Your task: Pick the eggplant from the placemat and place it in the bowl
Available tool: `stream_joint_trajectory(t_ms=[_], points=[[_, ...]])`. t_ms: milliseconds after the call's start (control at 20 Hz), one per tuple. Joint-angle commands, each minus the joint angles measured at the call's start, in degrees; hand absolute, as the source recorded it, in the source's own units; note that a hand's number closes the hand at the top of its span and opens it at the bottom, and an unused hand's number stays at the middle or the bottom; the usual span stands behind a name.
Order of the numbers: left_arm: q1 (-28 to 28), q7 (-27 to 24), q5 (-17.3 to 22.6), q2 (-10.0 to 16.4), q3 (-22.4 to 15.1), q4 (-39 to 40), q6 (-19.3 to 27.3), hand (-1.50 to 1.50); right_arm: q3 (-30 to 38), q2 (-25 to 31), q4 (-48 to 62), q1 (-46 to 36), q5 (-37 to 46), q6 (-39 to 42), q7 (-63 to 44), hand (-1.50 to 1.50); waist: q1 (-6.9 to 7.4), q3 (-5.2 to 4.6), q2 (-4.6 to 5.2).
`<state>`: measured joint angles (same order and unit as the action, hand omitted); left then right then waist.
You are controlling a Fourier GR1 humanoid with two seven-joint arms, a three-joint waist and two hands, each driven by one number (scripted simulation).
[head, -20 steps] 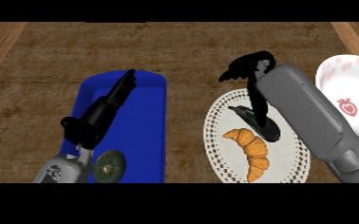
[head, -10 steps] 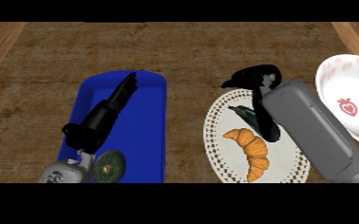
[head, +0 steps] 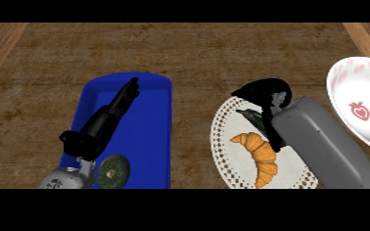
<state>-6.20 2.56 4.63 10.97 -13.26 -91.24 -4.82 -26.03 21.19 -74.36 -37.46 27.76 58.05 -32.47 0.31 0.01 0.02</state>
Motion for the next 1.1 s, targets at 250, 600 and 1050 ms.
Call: stream_joint_trajectory(t_ms=[250,600,1050], points=[[1.65,2.1,-1.83,-1.4,0.9,-3.01,-0.17,0.0,0.48,1.43,12.09,-1.11,10.44,-6.18,11.96,-1.5,0.61,0.02,0.16],[-4.67,2.91,-1.89,-3.2,4.62,2.77,-1.85,0.0,1.16,-3.43,6.49,4.23,14.69,-4.8,9.54,-1.5,-0.24,-0.01,0.0],[1.48,0.44,-5.75,-4.68,1.81,-0.52,-1.31,0.0,1.21,-2.0,12.24,4.59,19.72,-14.7,25.11,1.5,0.07,0.01,-0.01]])
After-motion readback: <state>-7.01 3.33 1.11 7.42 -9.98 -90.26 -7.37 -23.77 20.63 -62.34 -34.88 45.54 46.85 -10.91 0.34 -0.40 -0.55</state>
